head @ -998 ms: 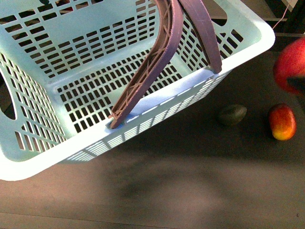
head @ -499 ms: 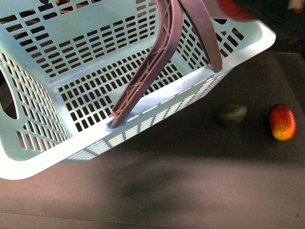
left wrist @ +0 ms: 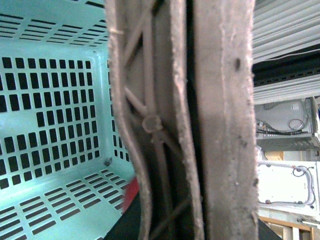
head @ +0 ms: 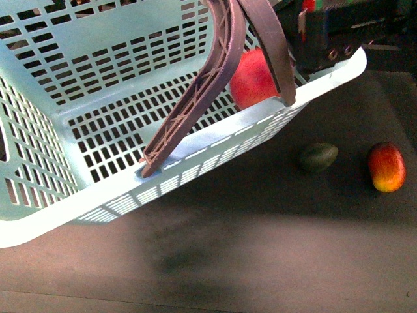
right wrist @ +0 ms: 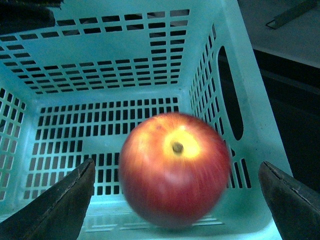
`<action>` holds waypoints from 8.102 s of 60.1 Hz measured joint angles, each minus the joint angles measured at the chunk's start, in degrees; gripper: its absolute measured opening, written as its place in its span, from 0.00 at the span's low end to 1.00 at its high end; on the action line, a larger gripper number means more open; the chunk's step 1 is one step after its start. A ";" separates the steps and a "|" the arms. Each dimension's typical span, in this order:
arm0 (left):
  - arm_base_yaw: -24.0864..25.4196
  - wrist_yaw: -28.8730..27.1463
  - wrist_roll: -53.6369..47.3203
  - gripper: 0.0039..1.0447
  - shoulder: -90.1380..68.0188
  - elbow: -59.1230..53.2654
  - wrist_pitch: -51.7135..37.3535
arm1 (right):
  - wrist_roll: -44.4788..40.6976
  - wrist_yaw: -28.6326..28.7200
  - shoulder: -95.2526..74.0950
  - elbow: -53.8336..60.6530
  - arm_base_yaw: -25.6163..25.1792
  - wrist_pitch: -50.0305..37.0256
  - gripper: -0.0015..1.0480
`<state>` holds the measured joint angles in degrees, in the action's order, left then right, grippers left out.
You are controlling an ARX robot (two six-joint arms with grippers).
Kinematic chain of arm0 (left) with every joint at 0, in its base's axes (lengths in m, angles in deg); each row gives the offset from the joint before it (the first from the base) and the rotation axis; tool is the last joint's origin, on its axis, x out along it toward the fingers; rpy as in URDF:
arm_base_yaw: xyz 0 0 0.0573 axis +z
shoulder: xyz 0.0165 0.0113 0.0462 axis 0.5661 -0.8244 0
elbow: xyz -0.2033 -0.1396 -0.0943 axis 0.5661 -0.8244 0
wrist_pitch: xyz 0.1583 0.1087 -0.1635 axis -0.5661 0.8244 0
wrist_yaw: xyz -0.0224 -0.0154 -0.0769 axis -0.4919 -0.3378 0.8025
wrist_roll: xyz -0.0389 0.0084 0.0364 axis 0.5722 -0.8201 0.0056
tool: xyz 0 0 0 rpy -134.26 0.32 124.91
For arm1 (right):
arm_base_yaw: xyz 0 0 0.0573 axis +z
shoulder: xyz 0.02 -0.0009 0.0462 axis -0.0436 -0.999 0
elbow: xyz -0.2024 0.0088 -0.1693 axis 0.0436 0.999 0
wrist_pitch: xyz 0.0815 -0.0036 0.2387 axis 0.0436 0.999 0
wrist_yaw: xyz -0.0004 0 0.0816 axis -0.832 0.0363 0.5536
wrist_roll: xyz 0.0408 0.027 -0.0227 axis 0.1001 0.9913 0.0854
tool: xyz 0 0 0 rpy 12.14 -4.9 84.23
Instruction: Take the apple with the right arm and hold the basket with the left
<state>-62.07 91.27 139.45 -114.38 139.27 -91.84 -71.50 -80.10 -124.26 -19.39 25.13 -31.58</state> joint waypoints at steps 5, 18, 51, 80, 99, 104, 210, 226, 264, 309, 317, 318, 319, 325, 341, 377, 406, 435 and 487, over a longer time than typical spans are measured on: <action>0.00 0.28 -0.39 0.14 -0.22 0.00 0.00 | 0.48 -1.25 4.00 0.61 -2.29 1.99 0.92; 0.02 -0.07 0.00 0.14 -0.33 0.04 0.00 | -0.44 -5.27 19.47 5.84 -11.15 12.52 0.92; -0.04 0.11 0.74 0.14 -0.33 0.07 0.00 | 2.47 -4.46 38.93 26.95 -22.12 -4.31 0.17; -0.04 0.09 0.79 0.14 -0.33 0.07 0.00 | 2.67 -4.07 52.15 33.35 -22.45 2.45 0.02; -0.04 0.11 0.81 0.14 -0.33 0.09 0.00 | 2.71 -4.00 59.01 35.87 -22.45 5.51 0.02; -0.04 0.11 0.81 0.14 -0.33 0.09 0.00 | 2.73 -4.04 61.59 35.87 -22.45 7.87 0.02; 0.00 0.11 0.87 0.14 -0.33 0.09 -0.07 | 2.80 -4.07 84.02 35.85 -22.45 30.51 0.91; 3.39 -0.79 11.67 0.14 -1.62 0.07 -8.55 | 2.80 -4.07 84.08 35.85 -22.45 30.51 0.92; 17.57 -10.51 23.02 0.14 -21.94 13.29 -1.01 | 2.89 -4.07 84.08 35.85 -22.45 30.51 0.92; 18.25 -16.09 32.63 0.14 -23.93 11.21 4.94 | 2.89 -4.07 84.11 35.85 -22.45 30.51 0.92; 18.23 -16.31 33.20 0.14 -23.74 11.19 6.51 | 2.89 -4.07 84.11 35.85 -22.45 30.51 0.92; 18.21 -16.39 33.29 0.14 -23.63 11.21 6.99 | 2.89 -4.04 84.11 35.85 -22.45 30.51 0.92; 18.16 -16.41 33.40 0.14 -23.54 11.21 7.45 | 2.89 -4.07 84.11 35.85 -22.45 30.51 0.92; 18.10 -16.17 34.34 0.22 -23.04 11.19 9.31 | 2.89 -4.07 84.11 35.85 -22.45 30.51 0.92; 18.08 -14.97 36.70 0.76 -17.73 9.01 12.04 | 2.91 -4.07 84.11 35.85 -22.45 30.51 0.92; 18.29 -14.43 34.27 0.93 -0.52 -1.27 12.04 | 2.91 -4.07 84.11 35.85 -22.45 30.51 0.92; 22.88 -6.23 -54.01 0.09 15.98 -42.66 -52.52 | 2.91 -4.07 84.11 35.85 -22.45 30.51 0.92; 27.41 -1.81 -56.26 0.03 36.41 -57.53 -47.08 | 2.91 -4.07 84.11 35.85 -22.45 30.51 0.92; 27.41 -1.79 -56.46 0.03 73.13 -63.30 -17.64 | 2.91 -4.07 84.11 35.85 -22.45 30.51 0.92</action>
<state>-34.66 89.48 83.00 -41.24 75.97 -109.48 -68.59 -84.17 -40.16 16.46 2.69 -1.07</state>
